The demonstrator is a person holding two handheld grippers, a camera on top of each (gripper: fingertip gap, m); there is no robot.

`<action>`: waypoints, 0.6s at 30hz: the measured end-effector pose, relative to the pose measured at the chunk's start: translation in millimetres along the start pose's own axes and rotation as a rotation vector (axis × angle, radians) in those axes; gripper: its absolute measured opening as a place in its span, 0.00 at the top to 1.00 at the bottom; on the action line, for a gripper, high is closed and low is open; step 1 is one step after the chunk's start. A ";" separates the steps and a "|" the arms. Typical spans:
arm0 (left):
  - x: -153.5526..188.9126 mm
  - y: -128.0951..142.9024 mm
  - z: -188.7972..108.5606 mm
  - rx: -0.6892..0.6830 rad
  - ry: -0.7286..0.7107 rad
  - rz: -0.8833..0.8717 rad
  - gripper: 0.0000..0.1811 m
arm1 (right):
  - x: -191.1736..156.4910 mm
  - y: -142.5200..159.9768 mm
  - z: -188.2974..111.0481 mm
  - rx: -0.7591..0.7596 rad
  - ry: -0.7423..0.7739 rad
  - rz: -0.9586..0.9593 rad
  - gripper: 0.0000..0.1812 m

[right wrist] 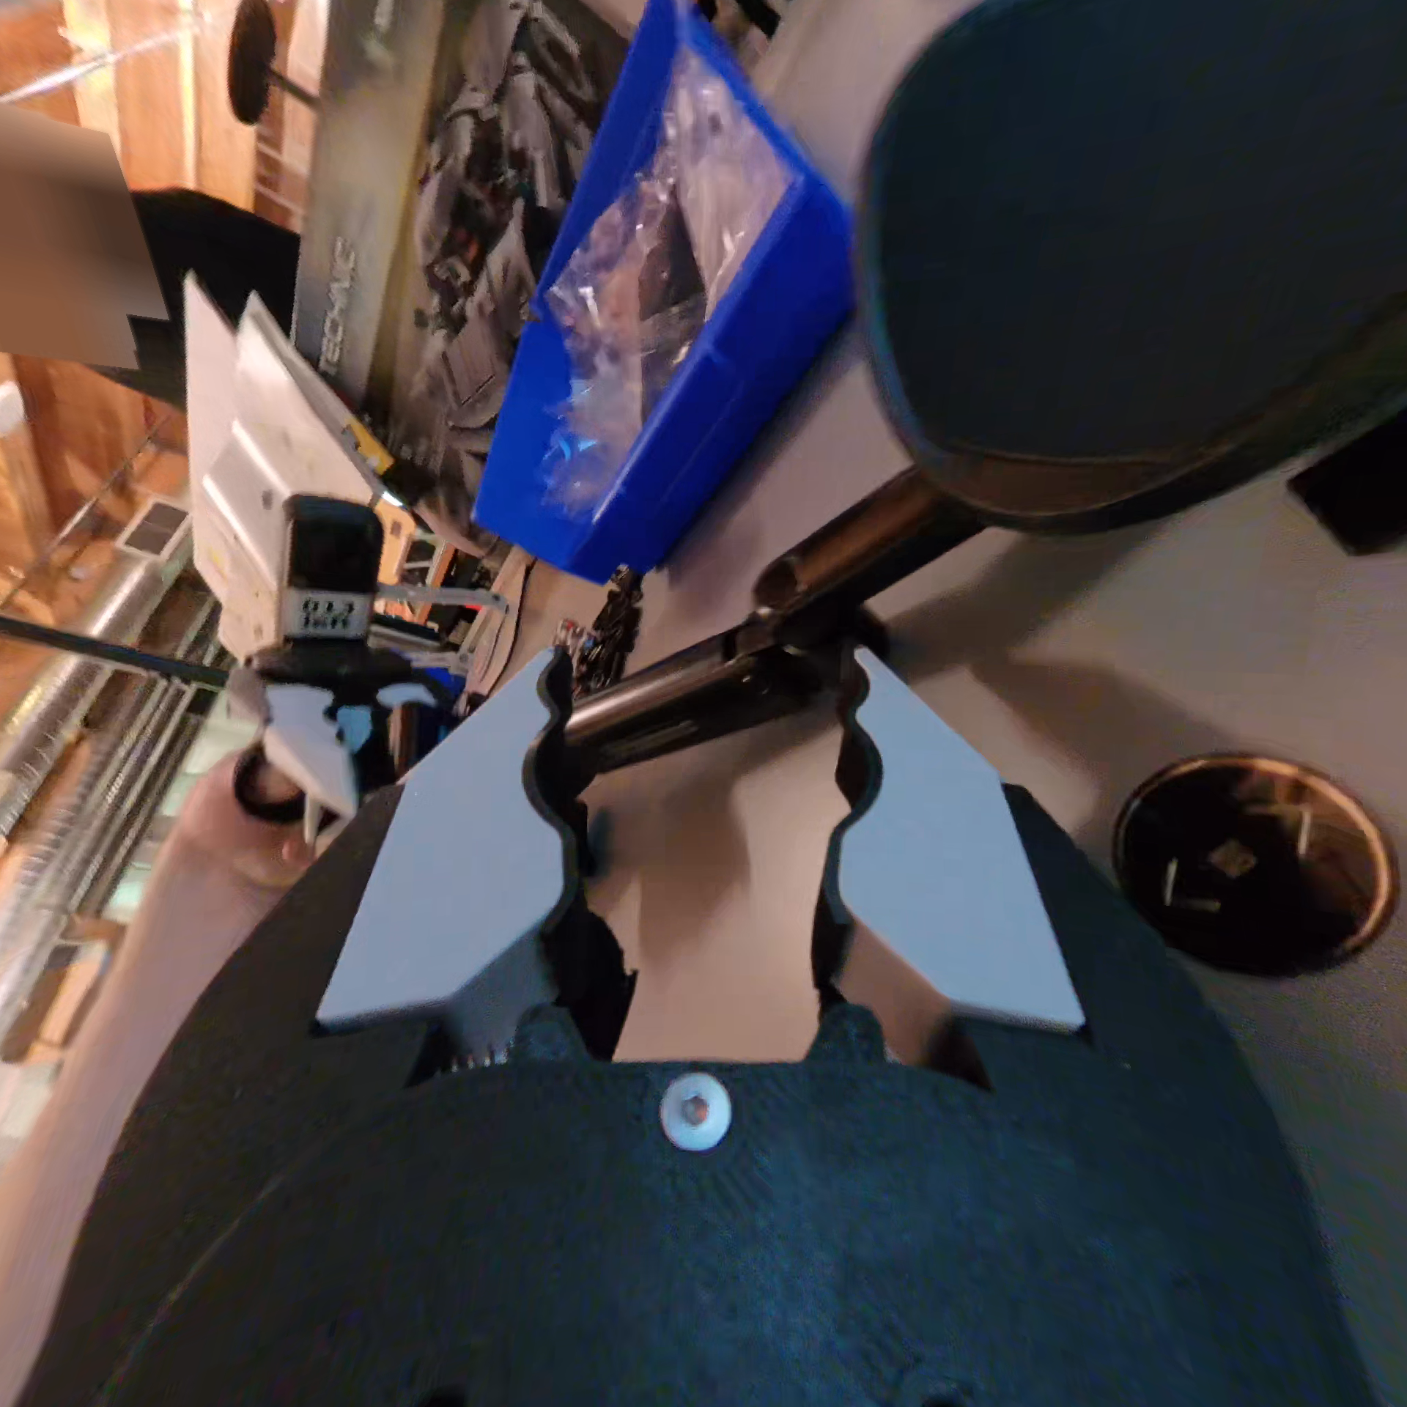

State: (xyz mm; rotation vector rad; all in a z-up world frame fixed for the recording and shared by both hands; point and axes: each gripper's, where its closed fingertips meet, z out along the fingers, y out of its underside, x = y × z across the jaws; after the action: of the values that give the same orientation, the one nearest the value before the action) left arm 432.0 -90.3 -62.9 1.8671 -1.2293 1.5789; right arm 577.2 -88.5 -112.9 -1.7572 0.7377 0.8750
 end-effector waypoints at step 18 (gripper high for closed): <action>-0.6 -5.2 -2.7 0.058 0.025 -0.022 0.85 | -103.2 97.4 56.9 -0.086 -0.041 -0.990 0.82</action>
State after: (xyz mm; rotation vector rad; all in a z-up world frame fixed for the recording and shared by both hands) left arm 434.6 -85.3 -61.5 1.8838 -1.1597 1.6376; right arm 429.3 -57.1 -90.1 -1.8566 -0.2370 0.2515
